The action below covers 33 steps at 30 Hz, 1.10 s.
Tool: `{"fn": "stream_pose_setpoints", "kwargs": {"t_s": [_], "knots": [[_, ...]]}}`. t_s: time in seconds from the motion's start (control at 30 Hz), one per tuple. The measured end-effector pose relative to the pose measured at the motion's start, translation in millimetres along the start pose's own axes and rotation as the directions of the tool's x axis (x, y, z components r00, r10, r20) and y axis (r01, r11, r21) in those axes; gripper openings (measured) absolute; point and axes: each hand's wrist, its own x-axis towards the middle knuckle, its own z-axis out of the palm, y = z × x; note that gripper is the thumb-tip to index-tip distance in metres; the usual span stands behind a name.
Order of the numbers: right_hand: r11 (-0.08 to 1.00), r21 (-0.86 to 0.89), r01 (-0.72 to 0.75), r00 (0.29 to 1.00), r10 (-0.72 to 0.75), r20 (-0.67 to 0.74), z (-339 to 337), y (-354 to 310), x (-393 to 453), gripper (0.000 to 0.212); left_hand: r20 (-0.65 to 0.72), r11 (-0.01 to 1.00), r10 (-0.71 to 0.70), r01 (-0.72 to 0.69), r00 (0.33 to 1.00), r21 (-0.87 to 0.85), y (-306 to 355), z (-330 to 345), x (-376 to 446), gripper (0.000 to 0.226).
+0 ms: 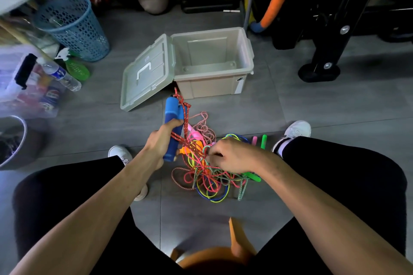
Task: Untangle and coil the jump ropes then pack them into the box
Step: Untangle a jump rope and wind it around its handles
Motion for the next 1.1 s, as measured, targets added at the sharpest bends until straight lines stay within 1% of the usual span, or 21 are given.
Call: {"fn": "stream_pose_setpoints", "kwargs": {"t_s": [0.07, 0.13, 0.2, 0.27, 0.33, 0.37, 0.43, 0.47, 0.5, 0.53, 0.57, 0.6, 0.63, 0.67, 0.73, 0.8, 0.83, 0.9, 0.97, 1.03, 1.1], "knots": [[0.999, -0.031, -0.009, 1.000, 0.009, 0.022, 1, -2, -2, 0.033, 0.001, 1.000, -0.006, 0.006, 1.000, 0.024, -2, -1, 3, 0.038], [0.996, -0.088, 0.003, 1.000, -0.002, 0.010, -4, -8, -7, 0.030, -0.056, 0.991, 0.041, -0.034, 0.998, 0.127, -6, -1, 7, 0.039], [0.983, -0.173, 0.055, 0.998, -0.056, -0.003, -10, -16, -11, 0.027, -0.124, 0.930, 0.156, -0.104, 0.980, 0.353, -11, 1, 9, 0.043], [0.960, -0.270, 0.080, 0.996, -0.086, -0.011, -16, -25, -14, 0.025, -0.143, 0.808, 0.281, -0.154, 0.949, 0.568, -12, 6, 5, 0.040], [0.963, -0.268, 0.042, 0.998, -0.051, -0.025, -21, -21, -13, 0.027, -0.084, 0.710, 0.356, -0.211, 0.931, 0.672, -12, 9, 1, 0.034], [0.969, -0.245, 0.022, 0.999, -0.031, -0.035, -23, -15, -11, 0.028, -0.040, 0.681, 0.359, -0.233, 0.932, 0.694, -12, 9, 0, 0.032], [0.981, -0.192, -0.005, 0.998, -0.008, -0.070, -26, -3, -8, 0.032, 0.043, 0.636, 0.335, -0.260, 0.941, 0.727, -12, 9, 0, 0.024], [0.986, -0.167, -0.015, 0.997, 0.002, -0.078, -26, 2, -7, 0.034, 0.062, 0.620, 0.328, -0.265, 0.943, 0.739, -11, 8, 2, 0.020], [0.989, -0.146, -0.022, 0.997, 0.011, -0.074, -24, 5, -7, 0.035, 0.061, 0.627, 0.329, -0.267, 0.942, 0.732, -11, 7, 4, 0.016], [0.991, -0.130, -0.030, 0.998, 0.023, -0.058, -22, 7, -7, 0.035, 0.042, 0.673, 0.326, -0.263, 0.944, 0.691, -9, 5, 7, 0.013], [0.992, -0.122, -0.035, 0.999, 0.031, -0.038, -20, 7, -8, 0.035, 0.007, 0.777, 0.290, -0.240, 0.957, 0.582, -7, 3, 10, 0.012], [0.992, -0.120, -0.034, 0.999, 0.032, -0.020, -17, 6, -9, 0.035, -0.027, 0.891, 0.220, -0.190, 0.975, 0.412, -5, 0, 13, 0.015], [0.992, -0.122, -0.026, 1.000, 0.026, -0.008, -15, 5, -10, 0.035, -0.036, 0.968, 0.136, -0.125, 0.990, 0.219, -3, -5, 17, 0.019], [0.993, -0.120, -0.011, 1.000, 0.010, -0.006, -13, 3, -11, 0.035, -0.005, 0.996, 0.060, -0.059, 0.998, 0.063, -1, -11, 20, 0.024], [0.995, -0.102, 0.012, 1.000, -0.014, -0.012, -10, -1, -14, 0.034, 0.134, 0.995, -0.040, 0.052, 0.990, -0.090, 4, -23, 22, 0.028], [0.998, -0.070, -0.007, 0.999, 0.004, -0.038, -9, 1, -16, 0.033, 0.287, 0.967, -0.093, 0.155, 0.953, -0.201, 9, -33, 20, 0.025], [0.997, -0.067, -0.045, 0.998, 0.042, -0.049, -9, 4, -17, 0.034, 0.354, 0.948, -0.111, 0.206, 0.929, -0.243, 12, -36, 19, 0.027], [0.988, -0.070, -0.140, 0.989, 0.137, -0.047, -10, 17, -15, 0.037, 0.458, 0.923, -0.118, 0.267, 0.881, -0.277, 15, -38, 17, 0.037], [0.973, -0.061, -0.222, 0.975, 0.220, -0.036, -8, 30, -11, 0.037, 0.510, 0.908, -0.089, 0.280, 0.856, -0.311, 17, -36, 15, 0.046], [0.954, -0.083, -0.289, 0.957, 0.290, 0.007, 0, 37, -5, 0.033, 0.532, 0.893, -0.038, 0.267, 0.846, -0.362, 23, -33, 11, 0.051], [0.951, -0.087, -0.296, 0.952, 0.302, 0.060, 15, 39, 2, 0.032, 0.528, 0.882, 0.018, 0.235, 0.849, -0.408, 31, -34, 8, 0.050]]}}
